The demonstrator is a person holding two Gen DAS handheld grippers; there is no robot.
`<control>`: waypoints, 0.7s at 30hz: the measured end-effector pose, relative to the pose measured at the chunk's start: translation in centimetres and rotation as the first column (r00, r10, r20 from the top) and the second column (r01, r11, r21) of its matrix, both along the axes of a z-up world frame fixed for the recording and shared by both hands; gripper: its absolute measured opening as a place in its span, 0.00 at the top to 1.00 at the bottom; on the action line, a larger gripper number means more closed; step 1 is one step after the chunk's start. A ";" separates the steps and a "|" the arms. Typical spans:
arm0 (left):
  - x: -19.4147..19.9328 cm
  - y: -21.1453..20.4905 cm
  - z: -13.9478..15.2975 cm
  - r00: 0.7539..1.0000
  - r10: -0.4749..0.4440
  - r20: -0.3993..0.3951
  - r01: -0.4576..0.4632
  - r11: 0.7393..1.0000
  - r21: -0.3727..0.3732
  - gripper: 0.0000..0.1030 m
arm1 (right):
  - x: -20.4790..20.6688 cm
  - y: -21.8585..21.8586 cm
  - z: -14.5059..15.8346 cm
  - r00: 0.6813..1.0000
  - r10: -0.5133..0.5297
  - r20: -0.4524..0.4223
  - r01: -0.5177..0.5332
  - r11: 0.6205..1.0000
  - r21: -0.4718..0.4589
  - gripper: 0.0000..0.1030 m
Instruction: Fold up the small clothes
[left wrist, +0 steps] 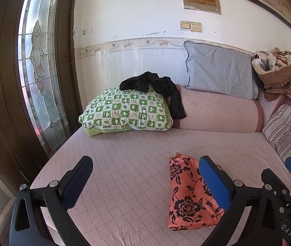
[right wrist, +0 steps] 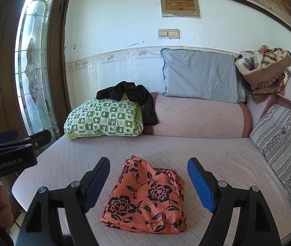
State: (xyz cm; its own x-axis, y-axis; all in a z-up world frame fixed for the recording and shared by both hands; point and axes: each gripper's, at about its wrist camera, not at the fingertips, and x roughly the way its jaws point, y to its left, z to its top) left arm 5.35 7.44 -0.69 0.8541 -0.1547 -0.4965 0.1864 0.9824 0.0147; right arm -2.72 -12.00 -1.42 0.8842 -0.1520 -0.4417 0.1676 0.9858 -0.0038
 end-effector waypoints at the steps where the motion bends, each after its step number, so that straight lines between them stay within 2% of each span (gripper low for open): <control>1: 0.1 0.0 0.0 1.000 -0.001 0.000 0.001 1.000 0.001 0.00 | 0.1 0.0 0.0 1.000 0.002 -0.001 -0.002 1.000 -0.002 0.21; 21: 1.8 -1.3 -0.8 1.000 -0.025 -0.013 0.025 1.000 0.013 0.00 | 2.5 -0.6 -1.1 1.000 -0.002 -0.031 0.002 1.000 0.014 0.21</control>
State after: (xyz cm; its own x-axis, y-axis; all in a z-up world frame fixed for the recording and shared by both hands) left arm 7.10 6.15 -1.45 0.8433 -0.1694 -0.5100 0.2115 0.9770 0.0253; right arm -0.20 -12.64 -2.57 0.8698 -0.1471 -0.4709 0.1694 0.9855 0.0049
